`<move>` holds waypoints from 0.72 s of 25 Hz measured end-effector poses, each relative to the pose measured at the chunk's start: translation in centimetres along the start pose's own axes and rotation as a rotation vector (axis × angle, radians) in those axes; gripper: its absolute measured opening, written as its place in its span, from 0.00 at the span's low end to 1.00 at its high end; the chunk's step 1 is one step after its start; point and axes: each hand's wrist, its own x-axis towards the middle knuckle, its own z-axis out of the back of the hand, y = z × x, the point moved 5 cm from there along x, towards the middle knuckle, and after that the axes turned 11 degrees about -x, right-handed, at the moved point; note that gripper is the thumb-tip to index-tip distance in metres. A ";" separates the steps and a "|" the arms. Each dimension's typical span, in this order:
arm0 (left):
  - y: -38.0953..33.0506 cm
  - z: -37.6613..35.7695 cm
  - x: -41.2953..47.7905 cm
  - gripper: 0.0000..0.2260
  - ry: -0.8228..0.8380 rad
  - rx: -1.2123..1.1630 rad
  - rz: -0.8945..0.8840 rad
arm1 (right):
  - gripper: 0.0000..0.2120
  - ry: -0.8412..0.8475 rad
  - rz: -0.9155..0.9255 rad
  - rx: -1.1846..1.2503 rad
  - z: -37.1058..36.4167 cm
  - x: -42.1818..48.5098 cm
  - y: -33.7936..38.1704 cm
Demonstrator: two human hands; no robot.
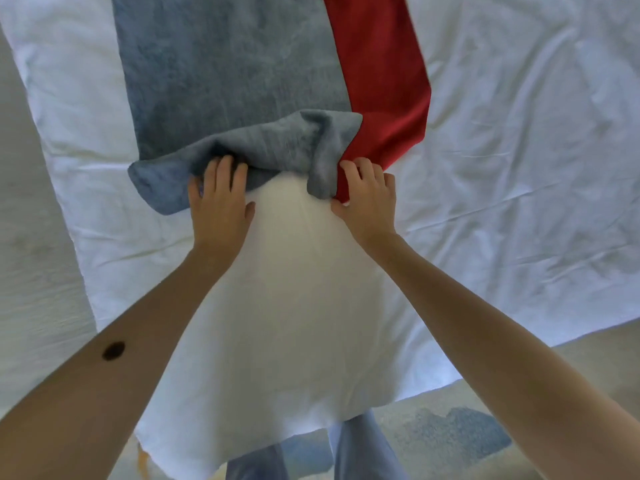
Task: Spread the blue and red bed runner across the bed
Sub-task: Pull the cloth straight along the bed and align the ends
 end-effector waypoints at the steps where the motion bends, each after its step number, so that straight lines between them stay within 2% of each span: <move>1: 0.1 0.2 0.6 0.25 -0.007 0.006 -0.001 | 0.20 -0.036 0.004 0.050 0.4 0.5 -0.1; 6: 0.4 1.2 3.1 0.14 -0.018 -0.010 0.022 | 0.09 -0.185 0.047 0.258 3.8 2.9 -1.7; 8: 0.2 1.5 3.5 0.09 -0.040 -0.042 0.018 | 0.09 -0.223 0.078 0.227 4.9 3.7 -2.7; 10: 0.0 1.8 3.3 0.10 -0.058 -0.058 0.004 | 0.11 -0.247 0.109 0.191 5.3 4.0 -3.7; 14: -0.7 2.9 0.3 0.09 -0.076 -0.060 -0.066 | 0.13 -0.148 0.177 0.129 5.3 2.9 -4.9; 18: -1.0 4.0 -4.1 0.04 -0.010 -0.155 -0.104 | 0.12 -0.082 0.220 0.060 6.1 0.0 -5.5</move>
